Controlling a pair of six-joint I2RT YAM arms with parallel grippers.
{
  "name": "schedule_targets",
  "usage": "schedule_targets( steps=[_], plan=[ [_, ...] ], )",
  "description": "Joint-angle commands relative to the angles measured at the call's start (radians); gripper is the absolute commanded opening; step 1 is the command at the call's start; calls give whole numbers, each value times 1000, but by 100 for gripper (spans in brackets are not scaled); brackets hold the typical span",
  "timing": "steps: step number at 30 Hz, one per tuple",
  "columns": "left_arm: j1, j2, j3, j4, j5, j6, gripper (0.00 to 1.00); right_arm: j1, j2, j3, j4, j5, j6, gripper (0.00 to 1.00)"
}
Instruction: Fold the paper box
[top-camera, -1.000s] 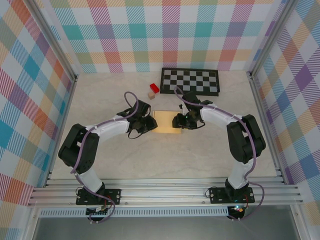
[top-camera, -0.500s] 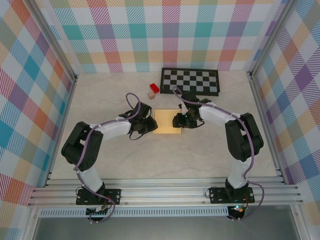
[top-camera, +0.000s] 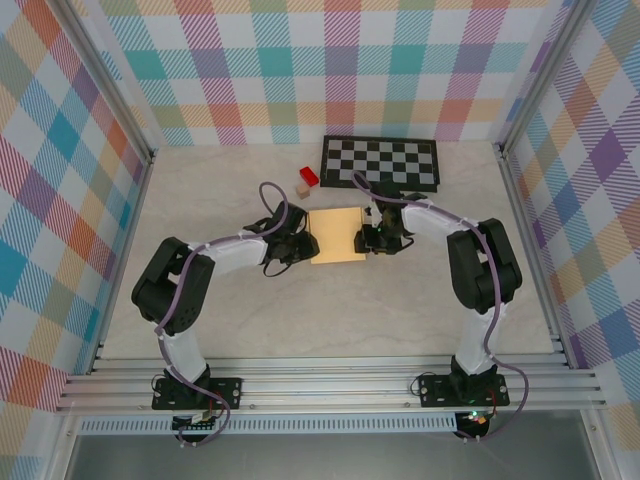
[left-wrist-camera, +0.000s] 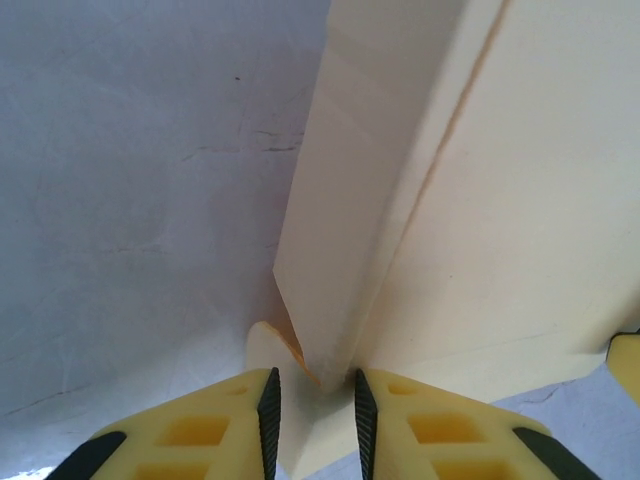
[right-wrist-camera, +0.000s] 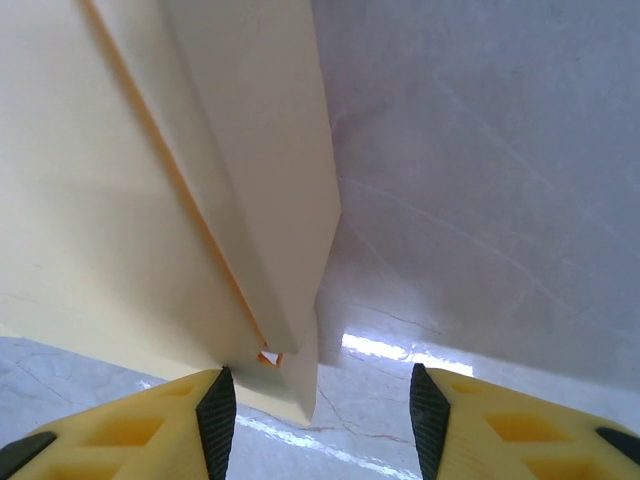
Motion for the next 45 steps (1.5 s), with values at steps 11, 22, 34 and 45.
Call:
schedule_targets(
  steps=[11,22,34,45],
  plan=[
    [5,9,166,-121,-27,70,34,-27,-12,166,-24,24,-78,55],
    [-4,-39,52,-88,54,25,47,-79,177,352,25,-62,-101,58],
    [-23,-9,40,-2,73,4,42,-81,269,390,19,-110,-60,50],
    [-24,18,73,-26,12,73,34,-80,263,342,7,-98,-48,49]
  ],
)
